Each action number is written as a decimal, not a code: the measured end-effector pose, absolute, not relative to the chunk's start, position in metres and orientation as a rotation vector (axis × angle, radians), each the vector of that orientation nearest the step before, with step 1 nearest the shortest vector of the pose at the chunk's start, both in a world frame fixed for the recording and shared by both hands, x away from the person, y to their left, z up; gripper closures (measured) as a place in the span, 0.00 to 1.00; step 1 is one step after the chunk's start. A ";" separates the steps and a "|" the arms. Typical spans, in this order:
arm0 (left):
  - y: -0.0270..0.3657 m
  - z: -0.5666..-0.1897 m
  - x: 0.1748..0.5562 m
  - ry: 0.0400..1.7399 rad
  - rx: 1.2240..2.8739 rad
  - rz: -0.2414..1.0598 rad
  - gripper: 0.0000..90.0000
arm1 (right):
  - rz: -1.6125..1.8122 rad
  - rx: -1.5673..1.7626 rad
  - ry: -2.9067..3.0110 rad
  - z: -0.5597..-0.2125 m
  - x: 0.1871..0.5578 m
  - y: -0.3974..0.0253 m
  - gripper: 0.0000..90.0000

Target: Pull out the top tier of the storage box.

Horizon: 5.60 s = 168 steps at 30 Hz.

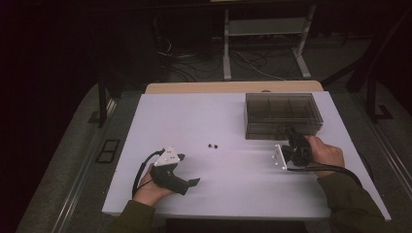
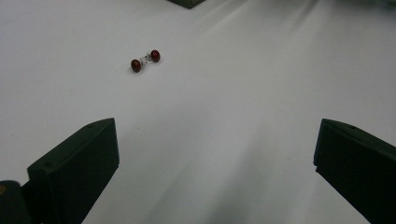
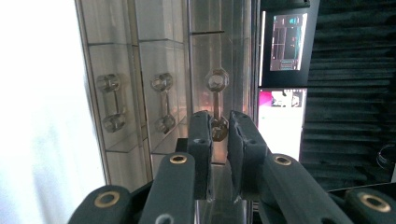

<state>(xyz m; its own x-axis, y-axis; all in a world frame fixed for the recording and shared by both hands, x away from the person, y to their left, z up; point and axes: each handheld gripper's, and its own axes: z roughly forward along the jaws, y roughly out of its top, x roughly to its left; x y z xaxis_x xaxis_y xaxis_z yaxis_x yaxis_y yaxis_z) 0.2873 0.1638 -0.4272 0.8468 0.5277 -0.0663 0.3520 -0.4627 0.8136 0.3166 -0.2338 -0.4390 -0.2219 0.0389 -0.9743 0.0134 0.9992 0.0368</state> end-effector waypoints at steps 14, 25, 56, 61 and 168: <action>0.164 -0.427 0.287 0.640 2.101 0.243 0.00 | 0.032 0.037 1.802 -0.438 0.306 -0.234 0.87; 0.164 -0.427 0.287 0.638 2.101 0.245 0.00 | 0.041 0.043 1.813 -0.436 0.298 -0.234 0.87; 0.162 -0.427 0.286 0.628 2.112 0.248 0.00 | 0.132 0.008 1.780 -0.436 0.258 -0.237 0.38; 0.161 -0.427 0.286 0.628 2.115 0.245 0.00 | 0.138 0.008 1.787 -0.438 0.259 -0.234 0.37; 0.161 -0.427 0.285 0.625 2.118 0.251 0.00 | 0.798 0.811 2.193 -0.422 0.280 -0.254 0.27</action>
<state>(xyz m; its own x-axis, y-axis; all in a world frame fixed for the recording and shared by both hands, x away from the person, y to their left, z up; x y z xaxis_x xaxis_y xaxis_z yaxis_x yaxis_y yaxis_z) 0.2849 0.1613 -0.4274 0.8524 0.5204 -0.0507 0.3410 -0.4798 0.8084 0.2800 -0.2540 -0.4218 -0.5908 0.7206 -0.3628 0.3190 0.6217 0.7154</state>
